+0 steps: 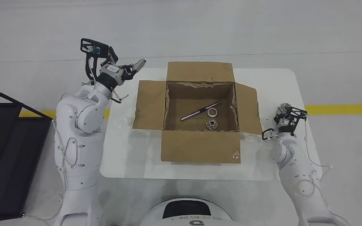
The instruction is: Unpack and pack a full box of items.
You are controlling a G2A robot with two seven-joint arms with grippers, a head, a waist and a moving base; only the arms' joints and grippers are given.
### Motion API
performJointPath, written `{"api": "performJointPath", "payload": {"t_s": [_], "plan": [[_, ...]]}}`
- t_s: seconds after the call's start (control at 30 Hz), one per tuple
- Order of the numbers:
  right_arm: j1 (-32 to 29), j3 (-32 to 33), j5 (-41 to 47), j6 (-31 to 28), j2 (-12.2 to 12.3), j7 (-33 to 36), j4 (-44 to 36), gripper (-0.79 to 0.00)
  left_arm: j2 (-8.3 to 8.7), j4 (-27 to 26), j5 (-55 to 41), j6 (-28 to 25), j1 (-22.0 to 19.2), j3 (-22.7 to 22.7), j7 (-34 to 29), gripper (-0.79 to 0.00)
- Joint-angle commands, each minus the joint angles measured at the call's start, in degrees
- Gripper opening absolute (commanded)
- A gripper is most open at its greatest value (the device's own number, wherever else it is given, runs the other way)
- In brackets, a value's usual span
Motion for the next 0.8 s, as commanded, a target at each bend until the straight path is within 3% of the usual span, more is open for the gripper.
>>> {"api": "performJointPath", "payload": {"t_s": [0.0,0.2,0.47,0.63,0.77], "plan": [[-0.3,0.8,0.9,-0.7,0.0,-0.5,-0.5,0.0,0.0,0.0,-0.1,0.0,0.0,0.0,0.0,0.0],[-4.1,4.5,4.8,-4.2,0.4,-0.3,-6.9,0.0,0.0,0.0,-0.1,0.0,0.0,0.0,0.0,0.0],[-12.7,11.1,16.1,-11.3,0.9,7.9,-21.0,0.0,0.0,0.0,-0.1,0.0,0.0,0.0,0.0,0.0],[-16.5,14.7,27.2,-8.0,0.8,16.9,-28.7,0.0,0.0,0.0,-0.1,0.0,0.0,0.0,0.0,0.0],[-16.5,14.7,27.2,-8.0,0.8,16.9,-28.7,0.0,0.0,0.0,-0.1,0.0,0.0,0.0,0.0,0.0]]}}
